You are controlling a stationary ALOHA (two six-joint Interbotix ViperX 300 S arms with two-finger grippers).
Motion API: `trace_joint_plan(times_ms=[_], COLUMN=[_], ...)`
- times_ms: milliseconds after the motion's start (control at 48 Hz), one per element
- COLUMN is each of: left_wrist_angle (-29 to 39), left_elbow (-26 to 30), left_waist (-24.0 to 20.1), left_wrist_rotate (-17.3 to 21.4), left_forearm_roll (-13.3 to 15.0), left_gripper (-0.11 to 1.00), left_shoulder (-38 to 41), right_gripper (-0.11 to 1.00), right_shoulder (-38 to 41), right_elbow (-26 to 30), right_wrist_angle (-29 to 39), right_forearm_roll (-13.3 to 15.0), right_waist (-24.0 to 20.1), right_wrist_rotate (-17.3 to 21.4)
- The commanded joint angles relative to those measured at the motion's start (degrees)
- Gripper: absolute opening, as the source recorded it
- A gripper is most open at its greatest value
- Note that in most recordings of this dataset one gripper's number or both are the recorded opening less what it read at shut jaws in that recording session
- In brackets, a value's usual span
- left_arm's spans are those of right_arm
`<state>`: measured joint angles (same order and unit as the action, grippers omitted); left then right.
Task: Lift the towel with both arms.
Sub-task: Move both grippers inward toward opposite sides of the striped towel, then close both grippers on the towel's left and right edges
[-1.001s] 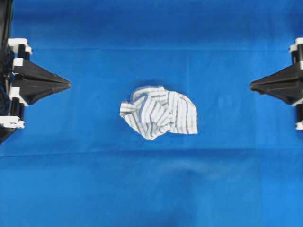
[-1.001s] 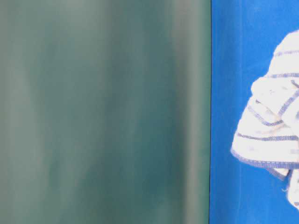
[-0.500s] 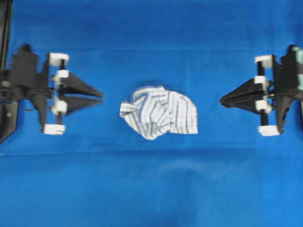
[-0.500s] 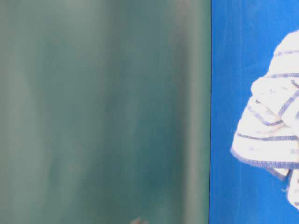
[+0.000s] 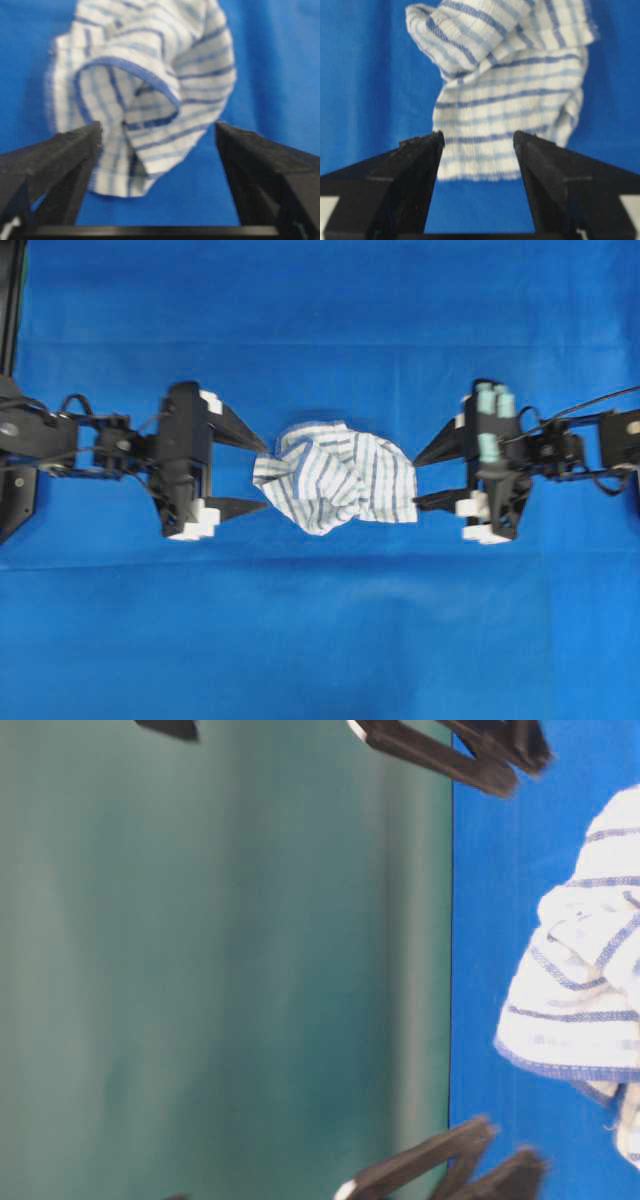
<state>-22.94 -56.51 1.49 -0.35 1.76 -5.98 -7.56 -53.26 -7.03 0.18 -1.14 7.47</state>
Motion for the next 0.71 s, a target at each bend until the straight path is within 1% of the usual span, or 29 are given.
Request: trace_joint_plan(times_ms=[0, 209, 417, 521, 688], left_wrist_angle=[-1.49, -1.67, -1.85, -1.85, -1.41], left_elbow=[1.67, 3.96, 6.15, 7.12, 7.29], left_waist=[0.88, 1.93, 1.93, 1.93, 1.85], left_wrist_rotate=[-0.09, 0.0, 0.0, 0.09, 0.18], left_forearm_roll=[0.09, 0.09, 0.0, 0.09, 0.09], left_gripper=[0.87, 0.87, 0.87, 0.86, 0.82], left_shoulder=[2.72, 9.76, 15.12, 16.79, 16.96], right_gripper=[0.63, 0.63, 0.62, 0.62, 0.61], right_shoulder=[3.43, 10.02, 14.06, 15.56, 16.35], right_elbow=[3.25, 6.5, 8.17, 8.7, 9.14], right_wrist_angle=[-0.62, -0.62, -0.44, -0.53, -0.62], right_forearm_roll=[0.0, 0.0, 0.0, -0.09, -0.09], right_waist=[-0.26, -0.53, -0.53, -0.62, -0.53], right_wrist_rotate=[0.0, 0.0, 0.18, 0.26, 0.26])
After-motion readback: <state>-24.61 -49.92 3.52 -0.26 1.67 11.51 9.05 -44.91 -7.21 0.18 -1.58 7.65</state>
